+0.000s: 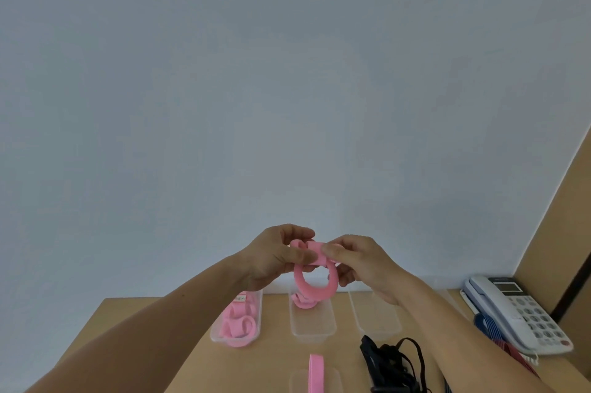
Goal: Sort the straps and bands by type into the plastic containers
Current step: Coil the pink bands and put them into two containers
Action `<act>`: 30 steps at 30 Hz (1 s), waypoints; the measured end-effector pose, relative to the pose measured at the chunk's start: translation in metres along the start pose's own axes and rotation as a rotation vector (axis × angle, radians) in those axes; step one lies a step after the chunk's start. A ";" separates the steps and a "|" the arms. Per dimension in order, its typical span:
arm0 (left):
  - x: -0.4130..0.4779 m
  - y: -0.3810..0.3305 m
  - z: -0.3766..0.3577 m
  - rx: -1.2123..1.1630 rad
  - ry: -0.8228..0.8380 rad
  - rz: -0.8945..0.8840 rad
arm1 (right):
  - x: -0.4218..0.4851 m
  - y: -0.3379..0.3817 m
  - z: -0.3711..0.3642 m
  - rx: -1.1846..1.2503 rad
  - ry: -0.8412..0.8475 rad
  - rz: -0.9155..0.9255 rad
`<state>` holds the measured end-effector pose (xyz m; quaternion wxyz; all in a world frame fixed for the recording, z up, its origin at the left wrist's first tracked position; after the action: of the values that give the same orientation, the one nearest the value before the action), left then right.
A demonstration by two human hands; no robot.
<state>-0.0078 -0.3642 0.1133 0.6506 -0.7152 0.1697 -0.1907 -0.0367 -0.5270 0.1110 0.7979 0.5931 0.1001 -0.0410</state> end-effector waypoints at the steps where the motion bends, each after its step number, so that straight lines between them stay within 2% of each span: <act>1: 0.001 0.002 0.000 0.050 0.002 -0.004 | 0.000 0.000 0.001 -0.007 -0.013 0.003; 6: 0.004 0.006 -0.003 0.280 0.083 -0.026 | 0.000 0.001 0.001 0.028 -0.068 0.063; 11: 0.000 0.011 -0.005 0.182 0.084 0.074 | -0.001 0.004 0.003 0.015 -0.111 0.136; 16: 0.003 0.012 -0.008 0.085 0.091 0.084 | -0.002 0.008 0.003 0.014 -0.121 0.243; 21: 0.005 0.011 -0.014 -0.011 0.195 0.115 | 0.001 0.011 0.003 -0.164 -0.207 0.312; 25: 0.008 0.013 -0.009 -0.112 0.117 0.149 | 0.004 0.010 0.002 -0.237 -0.255 0.362; 30: 0.011 0.011 -0.005 -0.116 0.142 0.096 | 0.010 0.006 0.001 -0.191 -0.203 0.317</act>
<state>-0.0006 -0.3745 0.1037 0.6028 -0.7274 0.2602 -0.1995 -0.0256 -0.5259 0.1150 0.8530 0.5158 -0.0720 0.0349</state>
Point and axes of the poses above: each hand's wrist, its own x-axis towards the middle knuckle, its own z-axis out of the back of the hand, y = z × x, the point moved 6 cm from there along x, towards the middle knuckle, and after that the axes turned 9 degrees about -z, right-handed, at the moved point
